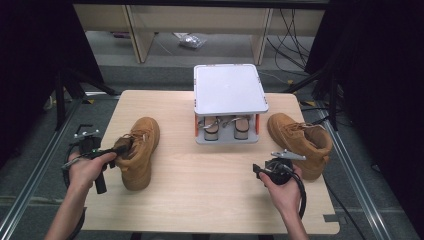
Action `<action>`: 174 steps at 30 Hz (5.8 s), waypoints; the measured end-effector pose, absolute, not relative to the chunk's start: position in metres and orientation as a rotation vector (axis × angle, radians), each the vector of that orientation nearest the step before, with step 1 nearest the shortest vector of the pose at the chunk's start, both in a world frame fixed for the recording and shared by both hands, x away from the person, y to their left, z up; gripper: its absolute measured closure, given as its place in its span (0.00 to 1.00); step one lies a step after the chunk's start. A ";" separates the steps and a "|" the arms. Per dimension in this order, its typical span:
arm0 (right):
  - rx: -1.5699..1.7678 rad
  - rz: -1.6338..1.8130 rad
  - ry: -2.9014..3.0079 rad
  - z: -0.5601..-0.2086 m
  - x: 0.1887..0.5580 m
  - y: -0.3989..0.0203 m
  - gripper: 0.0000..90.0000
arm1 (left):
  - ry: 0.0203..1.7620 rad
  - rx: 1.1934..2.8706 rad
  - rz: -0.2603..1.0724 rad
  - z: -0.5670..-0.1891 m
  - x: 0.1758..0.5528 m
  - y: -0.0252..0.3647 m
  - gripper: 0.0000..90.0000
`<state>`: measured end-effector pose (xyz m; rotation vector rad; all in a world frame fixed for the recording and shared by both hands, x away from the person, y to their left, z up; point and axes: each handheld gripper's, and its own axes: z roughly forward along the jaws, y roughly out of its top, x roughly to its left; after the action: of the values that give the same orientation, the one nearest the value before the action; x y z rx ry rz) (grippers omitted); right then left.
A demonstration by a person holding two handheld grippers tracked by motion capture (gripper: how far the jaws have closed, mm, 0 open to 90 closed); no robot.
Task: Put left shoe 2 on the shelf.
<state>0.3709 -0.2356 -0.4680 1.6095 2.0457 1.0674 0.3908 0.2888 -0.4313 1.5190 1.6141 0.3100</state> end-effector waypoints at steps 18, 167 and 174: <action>1.596 1.059 2.034 -0.470 0.372 -0.235 0.54 | 1.651 1.254 0.142 -0.437 0.397 0.298 0.89; 1.661 1.051 2.022 -0.478 0.370 -0.234 0.55 | 1.351 1.180 0.042 -0.297 0.494 0.199 0.89; 1.674 1.066 2.020 -0.479 0.371 -0.234 0.55 | 1.346 1.190 0.031 -0.293 0.501 0.188 0.89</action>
<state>0.3707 -0.2341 -0.4787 1.6739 2.0203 1.0663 0.5011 0.1878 -0.2925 1.1901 1.3455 0.0312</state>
